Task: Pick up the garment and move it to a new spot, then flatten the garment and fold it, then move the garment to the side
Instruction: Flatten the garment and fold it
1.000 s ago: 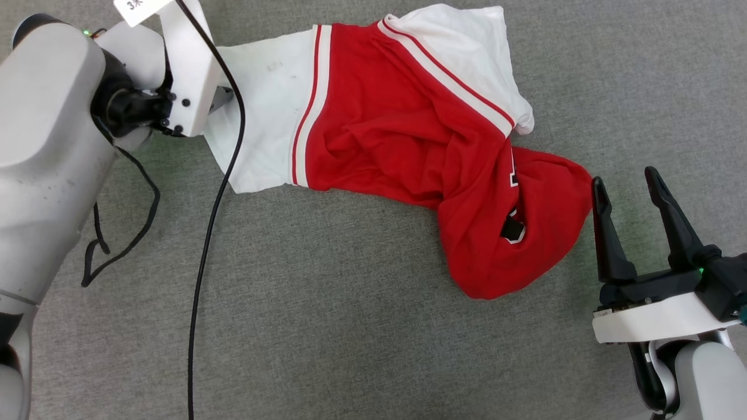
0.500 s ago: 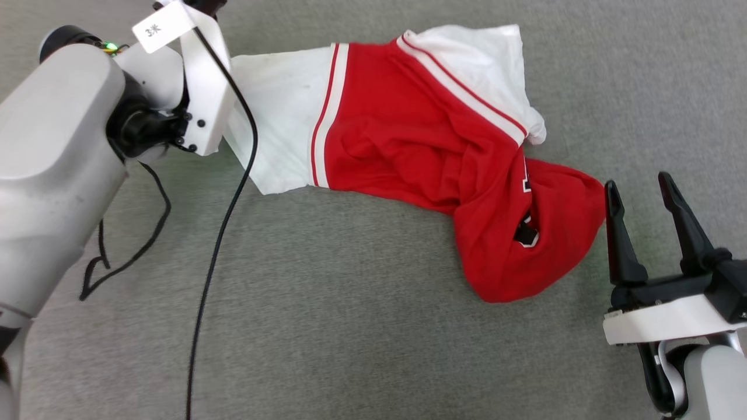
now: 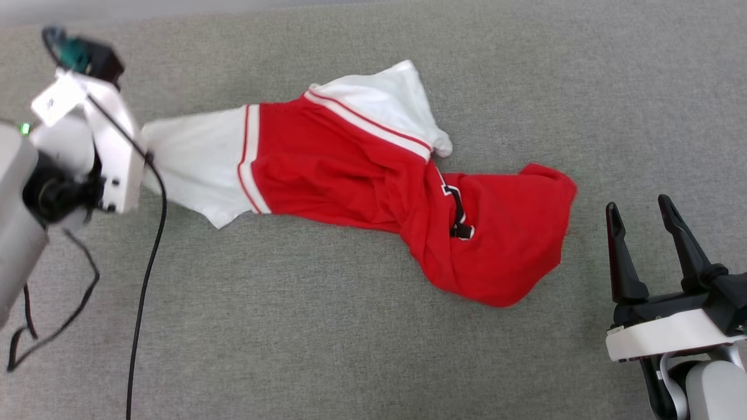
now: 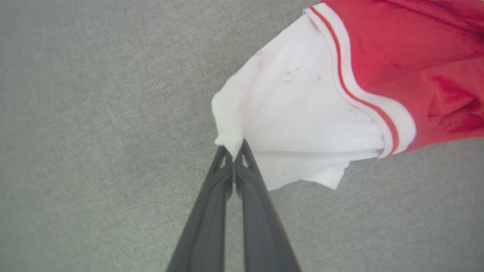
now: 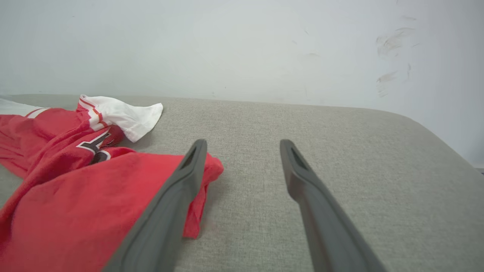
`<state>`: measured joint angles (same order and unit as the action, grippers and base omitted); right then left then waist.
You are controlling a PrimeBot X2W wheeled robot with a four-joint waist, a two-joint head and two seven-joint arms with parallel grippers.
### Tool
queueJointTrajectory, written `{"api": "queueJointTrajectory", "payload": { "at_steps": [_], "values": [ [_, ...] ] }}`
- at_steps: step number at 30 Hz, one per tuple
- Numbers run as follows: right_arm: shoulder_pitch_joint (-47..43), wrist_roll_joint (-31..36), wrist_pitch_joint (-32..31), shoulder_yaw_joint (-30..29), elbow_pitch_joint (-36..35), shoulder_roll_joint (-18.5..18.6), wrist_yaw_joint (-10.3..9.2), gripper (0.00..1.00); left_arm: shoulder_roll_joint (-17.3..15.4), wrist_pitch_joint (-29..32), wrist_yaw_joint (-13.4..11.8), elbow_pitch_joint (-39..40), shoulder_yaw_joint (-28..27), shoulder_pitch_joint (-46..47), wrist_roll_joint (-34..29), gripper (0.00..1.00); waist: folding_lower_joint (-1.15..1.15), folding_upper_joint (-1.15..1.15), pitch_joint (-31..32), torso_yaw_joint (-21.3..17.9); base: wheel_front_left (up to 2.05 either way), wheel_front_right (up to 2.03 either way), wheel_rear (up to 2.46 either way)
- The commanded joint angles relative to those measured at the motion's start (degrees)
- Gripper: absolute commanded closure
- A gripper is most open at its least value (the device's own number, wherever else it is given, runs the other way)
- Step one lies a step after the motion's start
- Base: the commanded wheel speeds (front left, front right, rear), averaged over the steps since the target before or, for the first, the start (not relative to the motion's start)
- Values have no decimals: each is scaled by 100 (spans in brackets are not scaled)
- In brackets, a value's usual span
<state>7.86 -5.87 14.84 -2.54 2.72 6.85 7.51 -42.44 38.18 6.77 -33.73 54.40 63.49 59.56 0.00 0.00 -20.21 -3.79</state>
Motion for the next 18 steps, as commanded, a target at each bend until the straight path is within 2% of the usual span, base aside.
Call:
{"api": "queueJointTrajectory", "payload": {
  "at_steps": [1, 8, 9, 10, 11, 15, 18],
  "values": [
    [-46, 9, -11, 21, 25, 40, -4, 0, -9, -65, -57, -123, -23, -232, 84, 100, 0, 0, 15, -7, 0, 0, 0],
    [-79, -32, -53, 45, 13, 101, -4, 0, 123, -473, -109, -620, -3, -817, 219, 100, 0, 0, 56, -115, 0, 0, 0],
    [-92, -36, -63, 41, 4, 108, -4, 0, 163, -601, -110, -682, -16, -860, 201, 90, 0, 0, 72, -121, 0, 0, 0],
    [-111, -40, -73, 34, -2, 113, -4, 0, 210, -754, -105, -742, -9, -898, 147, 51, 0, 0, 96, -122, 0, 0, 0],
    [-120, -37, -93, 22, -12, 118, -4, 0, 235, -949, -99, -786, -4, -903, 73, 0, 0, 0, 123, -120, 0, 0, 0],
    [-202, -48, -122, -63, -48, 143, -4, 0, 373, -1807, -78, -910, -59, -996, -101, 0, 0, 0, 323, -63, 0, 0, 0],
    [-245, -64, -153, -144, -73, 180, -4, 0, 435, -2536, -154, -893, -68, -1105, -323, 0, 0, 0, 526, 30, 0, 0, 0]
  ]
}}
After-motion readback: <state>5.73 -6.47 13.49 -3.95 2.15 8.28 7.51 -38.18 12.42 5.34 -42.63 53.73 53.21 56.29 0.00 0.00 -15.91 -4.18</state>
